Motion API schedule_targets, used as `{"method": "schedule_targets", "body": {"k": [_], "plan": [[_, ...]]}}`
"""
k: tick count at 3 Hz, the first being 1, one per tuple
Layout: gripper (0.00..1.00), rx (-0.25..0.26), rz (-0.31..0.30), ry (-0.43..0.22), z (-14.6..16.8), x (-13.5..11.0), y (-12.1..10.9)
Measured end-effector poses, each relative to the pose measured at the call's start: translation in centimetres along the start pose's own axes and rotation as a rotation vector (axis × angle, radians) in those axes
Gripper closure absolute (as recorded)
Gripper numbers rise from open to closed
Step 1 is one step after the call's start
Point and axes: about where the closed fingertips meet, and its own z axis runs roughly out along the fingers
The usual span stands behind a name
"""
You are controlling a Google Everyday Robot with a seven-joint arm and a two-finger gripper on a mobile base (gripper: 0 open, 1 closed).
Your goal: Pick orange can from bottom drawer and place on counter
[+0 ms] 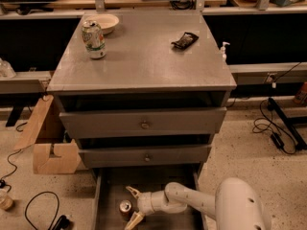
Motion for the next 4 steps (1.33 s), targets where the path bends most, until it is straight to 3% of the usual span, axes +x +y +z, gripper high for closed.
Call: {"method": "schedule_targets", "body": {"k": [1, 2, 3, 4], "plan": [[0.14, -0.001, 0.028, -0.007, 0.5, 0.9, -0.2], [0.38, 0.008, 0.062, -0.027, 0.6, 1.2, -0.5], [0.61, 0.031, 0.1, -0.081, -0.7, -0.5, -1.2], [0.92, 0.074, 0.133, -0.196, -5.4, -6.0, -1.1]]}}
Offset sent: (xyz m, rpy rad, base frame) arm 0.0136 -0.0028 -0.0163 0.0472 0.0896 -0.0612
